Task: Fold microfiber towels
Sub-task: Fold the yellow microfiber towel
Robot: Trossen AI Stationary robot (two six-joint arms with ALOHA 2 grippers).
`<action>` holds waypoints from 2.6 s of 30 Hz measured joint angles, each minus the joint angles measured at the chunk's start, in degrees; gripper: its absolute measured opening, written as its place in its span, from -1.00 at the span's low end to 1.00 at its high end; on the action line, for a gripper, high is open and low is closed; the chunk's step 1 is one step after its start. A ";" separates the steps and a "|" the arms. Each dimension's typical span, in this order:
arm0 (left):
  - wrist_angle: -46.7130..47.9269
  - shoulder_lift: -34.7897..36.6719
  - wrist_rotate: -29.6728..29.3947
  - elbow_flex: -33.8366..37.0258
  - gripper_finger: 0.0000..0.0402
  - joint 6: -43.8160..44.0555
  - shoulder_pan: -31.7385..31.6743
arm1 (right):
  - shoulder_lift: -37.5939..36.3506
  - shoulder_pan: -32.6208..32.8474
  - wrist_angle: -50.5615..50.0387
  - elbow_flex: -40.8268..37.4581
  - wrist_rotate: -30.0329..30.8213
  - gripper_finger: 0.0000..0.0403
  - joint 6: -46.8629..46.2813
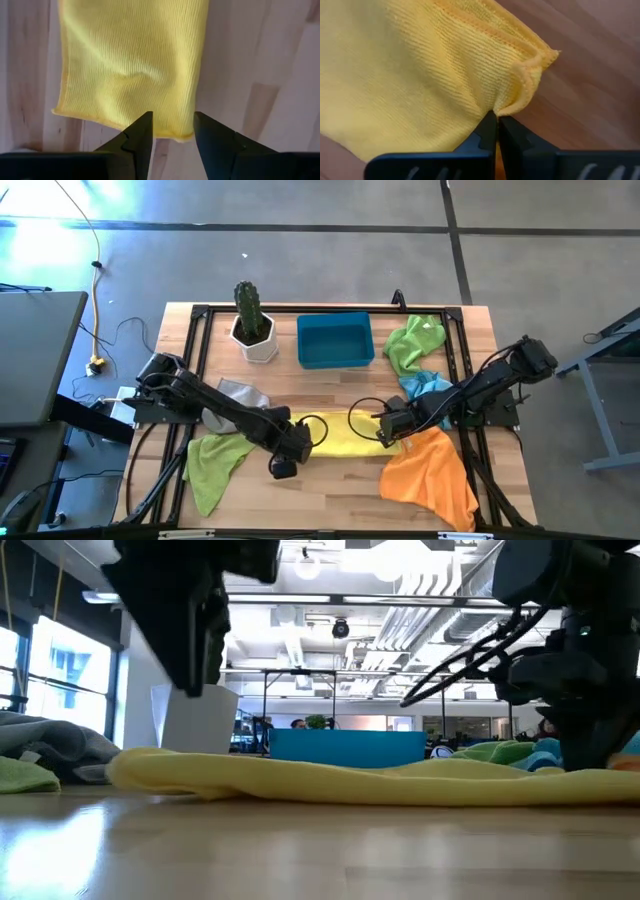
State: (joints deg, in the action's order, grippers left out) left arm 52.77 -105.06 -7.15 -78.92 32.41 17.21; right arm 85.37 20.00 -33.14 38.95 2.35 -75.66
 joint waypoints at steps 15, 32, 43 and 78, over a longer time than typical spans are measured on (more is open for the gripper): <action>1.45 0.00 0.56 -6.94 -0.35 1.50 -0.43 | 0.12 -0.12 -30.10 11.83 -1.38 -1.00 8.21; 7.17 0.00 2.72 -7.87 -0.35 -7.50 -2.10 | 0.08 -0.12 -26.57 22.14 -2.97 -1.00 -0.77; 13.90 0.00 2.68 -7.87 -0.35 -19.11 -4.61 | 4.87 -1.15 -11.08 22.13 0.70 -1.00 -6.83; 21.10 14.08 -0.97 -7.90 -0.35 -27.06 -4.58 | 22.52 -4.67 35.32 22.06 10.34 -1.00 -5.31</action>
State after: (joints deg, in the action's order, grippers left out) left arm 73.87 -90.98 -8.12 -86.81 5.34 12.62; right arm 107.90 15.33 2.18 61.01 12.69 -80.97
